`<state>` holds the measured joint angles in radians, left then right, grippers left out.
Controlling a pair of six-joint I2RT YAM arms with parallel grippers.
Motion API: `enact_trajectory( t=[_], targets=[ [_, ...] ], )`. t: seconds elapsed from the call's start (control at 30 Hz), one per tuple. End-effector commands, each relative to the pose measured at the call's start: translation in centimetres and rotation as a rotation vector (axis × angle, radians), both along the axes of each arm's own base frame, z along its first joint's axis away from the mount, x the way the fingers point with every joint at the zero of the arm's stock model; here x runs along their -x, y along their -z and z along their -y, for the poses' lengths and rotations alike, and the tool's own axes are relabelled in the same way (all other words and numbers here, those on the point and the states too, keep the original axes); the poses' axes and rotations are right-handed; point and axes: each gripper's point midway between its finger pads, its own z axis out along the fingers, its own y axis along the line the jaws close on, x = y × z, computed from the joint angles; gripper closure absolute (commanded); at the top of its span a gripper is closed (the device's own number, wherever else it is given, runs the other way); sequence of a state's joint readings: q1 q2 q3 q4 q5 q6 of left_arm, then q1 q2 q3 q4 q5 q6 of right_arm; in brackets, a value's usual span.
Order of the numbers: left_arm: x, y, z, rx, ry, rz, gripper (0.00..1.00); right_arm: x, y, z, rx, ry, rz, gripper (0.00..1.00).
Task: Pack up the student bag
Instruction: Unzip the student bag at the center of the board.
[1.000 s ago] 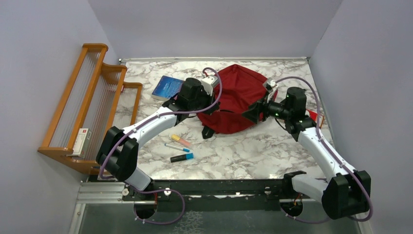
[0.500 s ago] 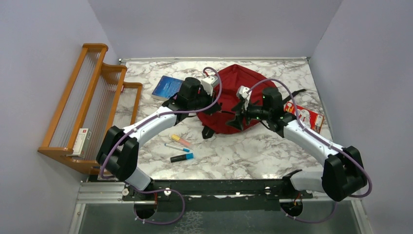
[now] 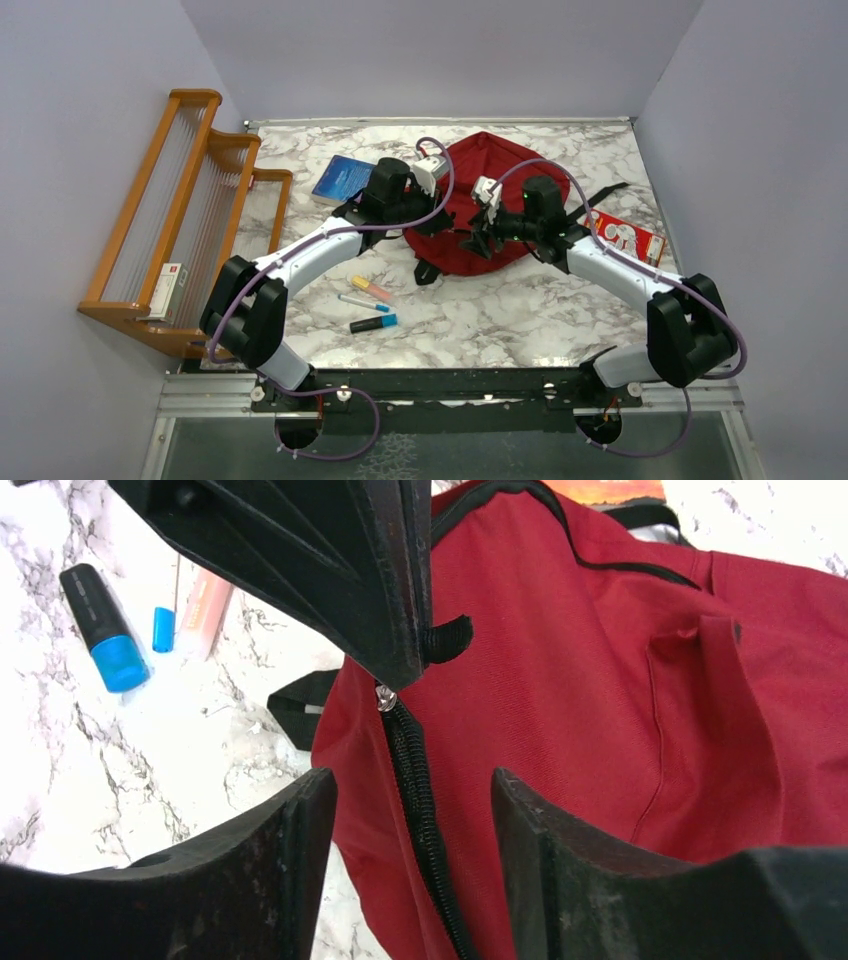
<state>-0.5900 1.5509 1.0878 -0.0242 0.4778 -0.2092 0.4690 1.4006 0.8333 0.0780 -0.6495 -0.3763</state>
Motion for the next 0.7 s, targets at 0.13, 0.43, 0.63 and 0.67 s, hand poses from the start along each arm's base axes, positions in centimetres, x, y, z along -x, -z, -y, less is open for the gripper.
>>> enact_trajectory(
  t=[0.13, 0.43, 0.63, 0.67],
  targets=[
    [-0.7, -1.4, 0.5, 0.043, 0.022, 0.025, 1.00, -1.3, -0.4, -0.5, -0.006, 0.030, 0.028, 0.53],
    [-1.7, -1.5, -0.4, 0.050, -0.025, 0.018, 1.00, -1.0, -0.1, 0.9, 0.019, 0.113, 0.004, 0.91],
    [-4.4, -1.8, -3.4, 0.046, -0.140, 0.019, 1.00, -1.7, -0.3, 2.4, 0.069, 0.230, -0.034, 0.99],
    [-4.8, -1.8, -4.0, 0.043, -0.156, 0.022, 1.00, -1.6, -0.1, 2.8, 0.085, 0.249, -0.057, 0.99]
  ],
)
